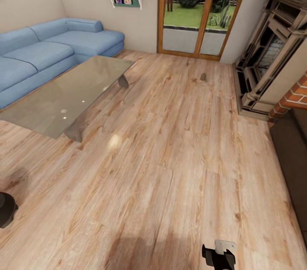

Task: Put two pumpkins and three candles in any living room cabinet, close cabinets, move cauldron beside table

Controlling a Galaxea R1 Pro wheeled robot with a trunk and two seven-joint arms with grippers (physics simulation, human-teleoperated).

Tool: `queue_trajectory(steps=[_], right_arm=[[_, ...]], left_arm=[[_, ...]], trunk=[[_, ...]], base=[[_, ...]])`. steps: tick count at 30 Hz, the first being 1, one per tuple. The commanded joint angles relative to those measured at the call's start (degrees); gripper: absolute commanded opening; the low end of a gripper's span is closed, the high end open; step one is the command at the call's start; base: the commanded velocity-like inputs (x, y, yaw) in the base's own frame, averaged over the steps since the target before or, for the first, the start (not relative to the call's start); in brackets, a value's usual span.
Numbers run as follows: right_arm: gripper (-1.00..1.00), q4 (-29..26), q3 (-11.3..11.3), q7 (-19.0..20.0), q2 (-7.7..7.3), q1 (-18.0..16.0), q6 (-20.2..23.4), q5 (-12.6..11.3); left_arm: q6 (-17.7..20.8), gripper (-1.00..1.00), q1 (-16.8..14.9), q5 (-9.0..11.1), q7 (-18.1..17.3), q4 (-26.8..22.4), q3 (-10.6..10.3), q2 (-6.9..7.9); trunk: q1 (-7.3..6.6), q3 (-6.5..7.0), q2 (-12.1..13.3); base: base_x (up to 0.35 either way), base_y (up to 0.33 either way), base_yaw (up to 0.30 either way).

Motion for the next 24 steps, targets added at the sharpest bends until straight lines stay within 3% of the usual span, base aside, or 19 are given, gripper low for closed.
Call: queue_trajectory(steps=[1,24], right_arm=[[1.0,0.05,0.48,-0.22,0.03,-0.02,-0.12,-0.29],[1.0,0.05,0.48,-0.22,0.03,-0.02,-0.12,-0.28]], left_arm=[[-0.18,1.0,-0.02,0.43,0.28,0.01,-0.49,0.02],[-0.18,1.0,-0.02,0.43,0.28,0.05,-0.49,0.06]], trunk=[[0.0,0.06,-0.02],[0.0,2.15,-0.02]], base=[[0.0,0.0,0.062],[0.0,0.0,0.071]])
